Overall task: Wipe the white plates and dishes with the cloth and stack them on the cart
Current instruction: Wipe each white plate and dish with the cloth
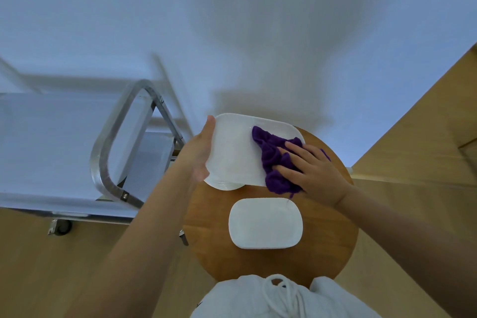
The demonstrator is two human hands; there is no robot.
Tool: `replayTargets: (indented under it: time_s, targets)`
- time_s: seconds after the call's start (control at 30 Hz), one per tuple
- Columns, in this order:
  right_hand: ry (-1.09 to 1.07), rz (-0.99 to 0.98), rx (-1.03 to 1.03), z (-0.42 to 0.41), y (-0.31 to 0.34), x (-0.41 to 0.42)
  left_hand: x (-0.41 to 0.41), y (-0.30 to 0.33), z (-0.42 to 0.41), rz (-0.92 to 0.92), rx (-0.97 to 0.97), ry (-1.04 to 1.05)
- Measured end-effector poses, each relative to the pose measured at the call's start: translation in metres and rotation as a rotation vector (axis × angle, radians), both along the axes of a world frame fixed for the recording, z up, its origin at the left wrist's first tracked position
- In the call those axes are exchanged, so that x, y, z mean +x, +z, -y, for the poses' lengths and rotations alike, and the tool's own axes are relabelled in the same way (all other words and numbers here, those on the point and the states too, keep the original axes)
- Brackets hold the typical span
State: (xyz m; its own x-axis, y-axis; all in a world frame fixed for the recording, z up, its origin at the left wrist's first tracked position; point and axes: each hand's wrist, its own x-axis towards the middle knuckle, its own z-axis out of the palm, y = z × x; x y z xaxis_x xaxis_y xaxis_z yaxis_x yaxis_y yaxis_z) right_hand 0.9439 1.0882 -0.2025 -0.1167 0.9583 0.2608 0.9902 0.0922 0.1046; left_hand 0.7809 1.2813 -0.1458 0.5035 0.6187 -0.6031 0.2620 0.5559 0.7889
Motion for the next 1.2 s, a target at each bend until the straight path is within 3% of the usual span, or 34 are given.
replayTargets:
  time_s: [0.17, 0.37, 0.63, 0.73, 0.93, 1.07, 1.2]
  targets:
    - [0.016, 0.018, -0.004, 0.003, -0.001, 0.005, -0.006, 0.006, -0.015, -0.059, 0.08, -0.106]
    - [0.181, 0.197, -0.103, 0.003, 0.006, 0.014, -0.004, 0.017, -0.021, -0.234, 0.228, -0.379]
    - [0.392, 0.371, -0.187, -0.037, 0.045, 0.011, 0.022, 0.016, 0.001, -0.294, 0.101, -0.702]
    - [0.423, 0.414, -0.19, -0.052, 0.058, 0.011, 0.021, 0.01, 0.002, -0.254, 0.076, -0.659]
    - [0.355, 0.238, -0.151, -0.048, 0.054, 0.001, 0.008, 0.011, -0.014, -0.171, 0.093, -0.55]
    - [0.339, 0.164, -0.174, -0.035, 0.043, -0.004, -0.009, 0.011, -0.023, -0.216, 0.175, -0.436]
    - [0.253, 0.028, -0.168, -0.016, 0.027, -0.01, -0.018, 0.014, -0.035, -0.167, 0.15, -0.163]
